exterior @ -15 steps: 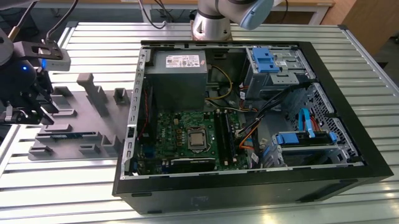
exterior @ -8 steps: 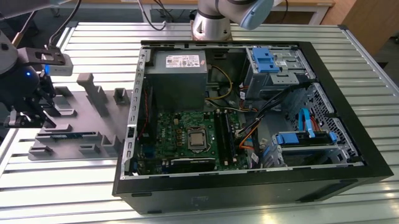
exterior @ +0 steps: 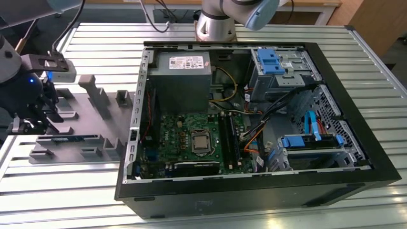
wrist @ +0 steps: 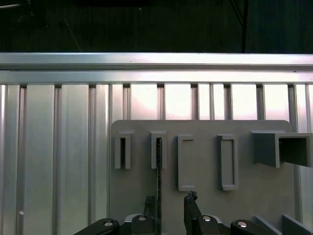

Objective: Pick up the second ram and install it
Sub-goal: 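Pick up the second ram and move it above second insertion slot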

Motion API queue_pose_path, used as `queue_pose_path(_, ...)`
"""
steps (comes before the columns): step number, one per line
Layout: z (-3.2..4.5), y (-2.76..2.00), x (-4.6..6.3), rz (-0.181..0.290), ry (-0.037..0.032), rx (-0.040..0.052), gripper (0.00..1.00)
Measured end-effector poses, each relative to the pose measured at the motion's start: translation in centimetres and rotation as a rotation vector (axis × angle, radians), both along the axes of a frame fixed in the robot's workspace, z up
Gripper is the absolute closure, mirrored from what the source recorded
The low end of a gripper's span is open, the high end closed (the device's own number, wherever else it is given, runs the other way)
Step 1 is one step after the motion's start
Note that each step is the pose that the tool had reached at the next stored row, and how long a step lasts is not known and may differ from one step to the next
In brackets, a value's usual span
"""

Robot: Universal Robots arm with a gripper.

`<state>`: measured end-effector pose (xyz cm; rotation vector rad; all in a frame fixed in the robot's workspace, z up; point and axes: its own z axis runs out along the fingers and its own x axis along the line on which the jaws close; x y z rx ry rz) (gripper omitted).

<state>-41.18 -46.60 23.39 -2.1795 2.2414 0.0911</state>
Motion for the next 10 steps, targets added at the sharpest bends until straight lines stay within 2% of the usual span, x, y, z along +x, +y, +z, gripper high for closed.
queue_pose_path(10, -0.34, -0.08, 0.00, 0.000, 0.0000, -0.0001, 0.63)
